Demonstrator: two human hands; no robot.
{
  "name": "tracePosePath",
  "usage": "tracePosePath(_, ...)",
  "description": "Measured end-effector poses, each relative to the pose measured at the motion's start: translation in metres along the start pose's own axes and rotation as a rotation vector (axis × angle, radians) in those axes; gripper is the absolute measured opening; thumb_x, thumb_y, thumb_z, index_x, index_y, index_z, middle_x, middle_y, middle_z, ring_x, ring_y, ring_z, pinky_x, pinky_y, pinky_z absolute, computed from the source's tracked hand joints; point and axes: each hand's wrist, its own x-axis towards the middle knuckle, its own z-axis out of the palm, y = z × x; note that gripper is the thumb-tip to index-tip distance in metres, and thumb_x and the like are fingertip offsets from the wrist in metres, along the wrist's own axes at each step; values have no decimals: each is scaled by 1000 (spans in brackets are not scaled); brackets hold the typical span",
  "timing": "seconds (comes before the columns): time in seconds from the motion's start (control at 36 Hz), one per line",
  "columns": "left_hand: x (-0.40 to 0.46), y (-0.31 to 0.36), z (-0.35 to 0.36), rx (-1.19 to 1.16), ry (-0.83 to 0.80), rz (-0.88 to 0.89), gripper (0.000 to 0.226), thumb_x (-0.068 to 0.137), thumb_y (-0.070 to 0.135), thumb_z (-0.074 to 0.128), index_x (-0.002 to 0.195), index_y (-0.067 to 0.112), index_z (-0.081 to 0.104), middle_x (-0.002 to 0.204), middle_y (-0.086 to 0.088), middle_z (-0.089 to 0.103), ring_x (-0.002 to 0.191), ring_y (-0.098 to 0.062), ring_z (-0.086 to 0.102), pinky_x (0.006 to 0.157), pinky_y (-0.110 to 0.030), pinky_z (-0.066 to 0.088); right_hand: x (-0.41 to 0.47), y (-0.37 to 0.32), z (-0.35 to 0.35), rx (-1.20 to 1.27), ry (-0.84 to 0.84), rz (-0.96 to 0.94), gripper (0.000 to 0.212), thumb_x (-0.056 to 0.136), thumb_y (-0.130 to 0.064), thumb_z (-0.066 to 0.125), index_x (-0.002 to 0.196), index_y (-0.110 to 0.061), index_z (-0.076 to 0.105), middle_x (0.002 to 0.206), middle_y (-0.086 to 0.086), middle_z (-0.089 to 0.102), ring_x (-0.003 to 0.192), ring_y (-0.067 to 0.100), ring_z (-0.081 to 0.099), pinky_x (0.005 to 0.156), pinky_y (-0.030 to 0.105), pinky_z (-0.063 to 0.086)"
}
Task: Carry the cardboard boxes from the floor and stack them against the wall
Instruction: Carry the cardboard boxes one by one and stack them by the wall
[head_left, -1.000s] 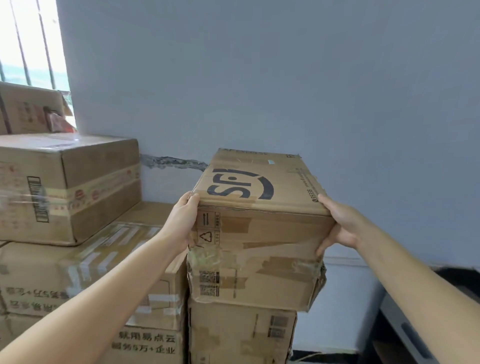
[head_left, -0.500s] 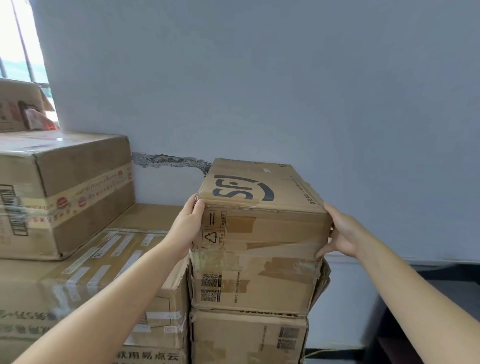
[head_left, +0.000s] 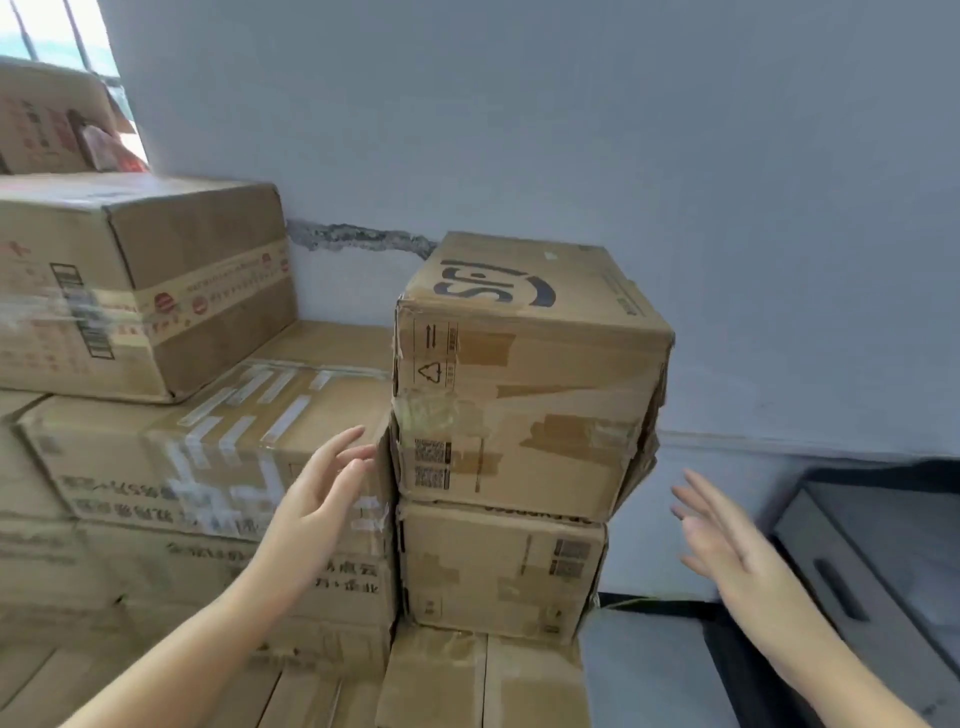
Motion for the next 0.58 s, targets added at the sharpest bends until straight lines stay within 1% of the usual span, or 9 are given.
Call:
tracePosePath(0.11, -58, -27, 9, 0, -37, -95, 48, 78, 57, 47, 124, 44, 49, 116, 22, 64, 113, 1, 57, 102, -39, 44, -54, 38, 18, 28, -63, 100, 92, 45, -93, 56, 126, -53, 39, 128, -36, 51, 122, -12, 46, 110, 44, 38)
tracePosePath(0.17, -85, -41, 13, -4, -41, -148, 52, 76, 60, 49, 124, 41, 50, 115, 19, 65, 111, -1, 60, 100, -38, 45, -81, 54, 27, 50, -76, 172, 92, 46, -93, 56, 127, -53, 39, 128, -37, 50, 123, -10, 47, 109, 43, 39)
tracePosePath(0.28, -136, -72, 18, -8, -40, -300, 35, 92, 48, 52, 126, 39, 50, 115, 15, 66, 110, -5, 61, 98, -38, 45, -134, 78, 46, 125, -26, 319, 83, 52, -87, 58, 125, -49, 41, 130, -26, 51, 118, -11, 50, 107, 42, 41)
tracePosePath(0.31, -147, -81, 18, -2, -41, -334, 35, 91, 46, 50, 125, 39, 50, 115, 15, 66, 109, -6, 61, 98, -38, 45, -147, 83, 51, 140, -6, 352, 82, 53, -86, 59, 124, -48, 41, 132, -23, 50, 116, -12, 50, 105, 39, 44)
tracePosePath(0.36, -166, -94, 17, 0, -56, -415, 33, 88, 42, 49, 120, 39, 53, 112, 13, 68, 107, -7, 62, 96, -37, 46, -172, 90, 61, 182, 56, 416, 94, 41, -91, 61, 121, -45, 43, 130, -19, 52, 110, -13, 54, 90, 28, 52)
tracePosePath(0.42, -180, -103, 16, -45, -82, -520, 20, 97, 33, 49, 115, 32, 57, 106, 7, 71, 106, -12, 64, 92, -36, 48, -196, 95, 72, 254, 143, 487, 104, 29, -91, 65, 119, -43, 46, 122, -20, 55, 103, -12, 59, 80, 22, 55)
tracePosePath(0.44, -184, -106, 15, -66, -101, -568, 21, 96, 30, 47, 113, 28, 59, 103, 4, 72, 105, -15, 65, 91, -36, 49, -207, 97, 77, 291, 188, 518, 107, 25, -90, 67, 119, -42, 47, 119, -19, 57, 101, -9, 61, 79, 21, 56)
tracePosePath(0.53, -186, -111, 12, -83, -207, -648, 35, 84, 48, 55, 111, 25, 61, 98, 2, 73, 99, -17, 67, 87, -37, 52, -236, 96, 99, 360, 328, 584, 113, 23, -87, 69, 122, -38, 47, 115, -17, 61, 98, -4, 64, 78, 17, 55)
tracePosePath(0.58, -181, -116, 6, -65, -283, -657, 25, 91, 34, 50, 112, 24, 61, 96, 1, 73, 96, -16, 67, 87, -37, 52, -251, 92, 116, 382, 422, 614, 112, 24, -87, 70, 122, -38, 47, 114, -13, 64, 97, -1, 66, 78, 17, 55)
